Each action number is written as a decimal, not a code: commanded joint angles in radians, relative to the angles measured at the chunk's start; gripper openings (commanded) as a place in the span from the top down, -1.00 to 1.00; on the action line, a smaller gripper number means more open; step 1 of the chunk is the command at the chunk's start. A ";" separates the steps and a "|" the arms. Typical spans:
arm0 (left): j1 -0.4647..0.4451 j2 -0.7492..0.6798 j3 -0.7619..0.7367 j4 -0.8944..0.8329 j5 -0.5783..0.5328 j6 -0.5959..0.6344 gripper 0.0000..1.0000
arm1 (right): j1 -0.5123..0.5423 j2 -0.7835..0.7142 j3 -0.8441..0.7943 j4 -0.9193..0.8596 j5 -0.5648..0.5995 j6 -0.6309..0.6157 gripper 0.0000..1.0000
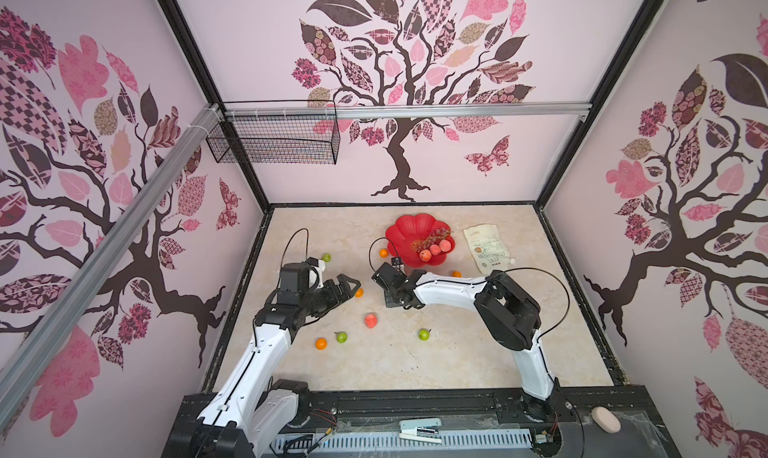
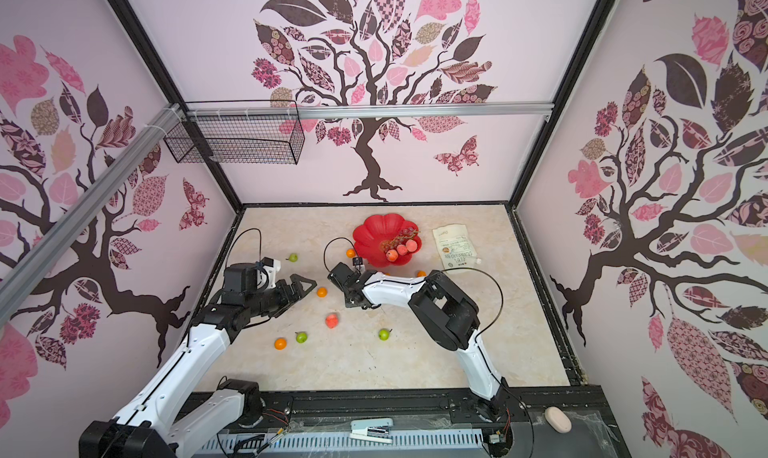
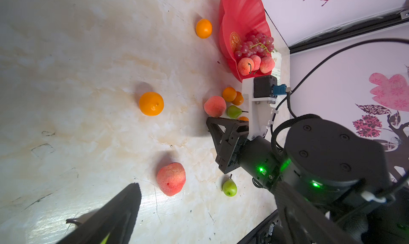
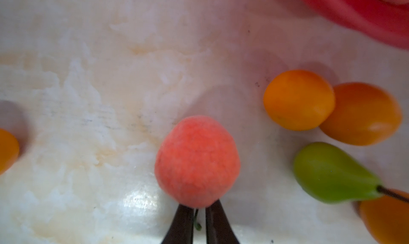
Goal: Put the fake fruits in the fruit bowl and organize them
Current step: 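Lower the right gripper around the pink peach and close it, then lift the peach over the bowl with the right gripper while the left approaches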
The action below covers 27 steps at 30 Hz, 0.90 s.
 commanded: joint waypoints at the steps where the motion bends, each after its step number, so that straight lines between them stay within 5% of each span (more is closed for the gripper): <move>1: -0.005 0.009 -0.017 0.023 0.016 0.011 -0.97 | -0.001 0.026 -0.051 -0.074 -0.054 -0.002 0.76; 13: -0.066 0.023 0.010 0.021 -0.020 0.018 -0.96 | -0.016 -0.073 -0.053 -0.057 -0.099 -0.050 1.00; 27: -0.137 -0.028 0.065 0.071 -0.059 0.040 -0.97 | -0.084 -0.372 -0.151 0.044 -0.229 -0.157 1.00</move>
